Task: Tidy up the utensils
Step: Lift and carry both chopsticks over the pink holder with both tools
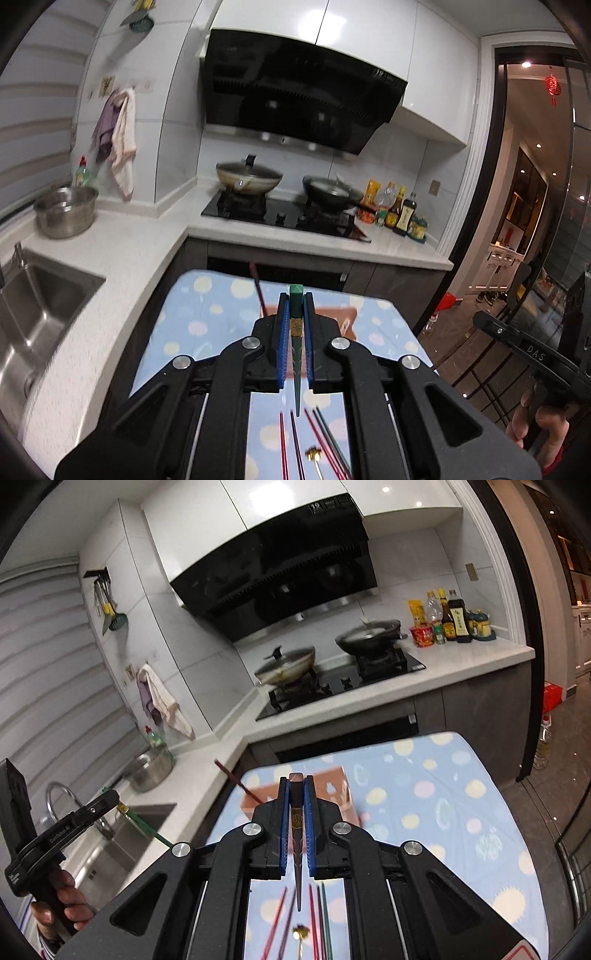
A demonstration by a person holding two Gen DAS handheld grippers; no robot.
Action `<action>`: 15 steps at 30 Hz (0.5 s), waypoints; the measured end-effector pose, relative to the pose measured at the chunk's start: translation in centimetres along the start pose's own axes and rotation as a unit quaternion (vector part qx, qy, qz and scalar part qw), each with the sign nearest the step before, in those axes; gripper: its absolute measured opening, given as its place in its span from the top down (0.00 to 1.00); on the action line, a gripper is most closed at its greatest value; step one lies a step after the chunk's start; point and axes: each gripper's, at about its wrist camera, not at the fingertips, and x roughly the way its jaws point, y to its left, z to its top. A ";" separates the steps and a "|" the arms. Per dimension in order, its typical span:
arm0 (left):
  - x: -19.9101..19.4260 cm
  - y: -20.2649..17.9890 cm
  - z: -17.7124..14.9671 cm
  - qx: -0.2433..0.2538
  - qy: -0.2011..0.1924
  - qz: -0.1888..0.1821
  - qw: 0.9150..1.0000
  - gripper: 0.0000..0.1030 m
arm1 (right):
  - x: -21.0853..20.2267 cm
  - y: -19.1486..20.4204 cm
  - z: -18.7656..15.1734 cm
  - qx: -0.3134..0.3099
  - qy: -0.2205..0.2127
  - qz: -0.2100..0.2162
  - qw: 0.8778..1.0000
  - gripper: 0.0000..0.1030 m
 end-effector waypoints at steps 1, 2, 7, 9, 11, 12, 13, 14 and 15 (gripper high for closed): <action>0.4 -0.2 0.8 0.004 -0.008 0.002 1.000 0.93 | 0.6 0.1 0.8 0.002 -0.005 0.005 1.000 0.93; 0.9 -0.4 1.7 0.007 -0.015 0.005 1.000 0.93 | 1.1 0.3 1.5 0.003 -0.010 0.010 1.000 0.93; 3.4 -0.6 4.9 0.008 -0.034 0.004 0.999 0.93 | 4.0 1.3 5.0 0.003 -0.031 0.021 0.999 0.93; 4.4 -0.6 6.0 0.010 -0.042 0.002 0.999 0.93 | 5.2 1.6 6.0 0.005 -0.036 0.024 0.999 0.93; 5.3 -0.6 6.8 0.011 -0.050 0.000 0.999 0.93 | 6.4 1.7 6.7 0.005 -0.040 0.024 0.999 0.93; 5.9 -0.6 7.3 0.013 -0.052 0.001 0.999 0.93 | 7.2 1.7 7.0 0.006 -0.040 0.023 0.999 0.93; 6.4 -0.6 7.5 0.015 -0.053 0.003 0.998 0.93 | 7.7 1.6 7.3 0.008 -0.041 0.024 0.999 0.93; 6.9 -0.7 7.6 0.017 -0.053 0.005 0.998 0.93 | 8.3 1.5 7.4 0.009 -0.042 0.024 0.999 0.93; 7.5 -0.7 7.7 0.020 -0.052 0.008 0.998 0.93 | 9.0 1.5 7.6 0.010 -0.042 0.023 0.999 0.93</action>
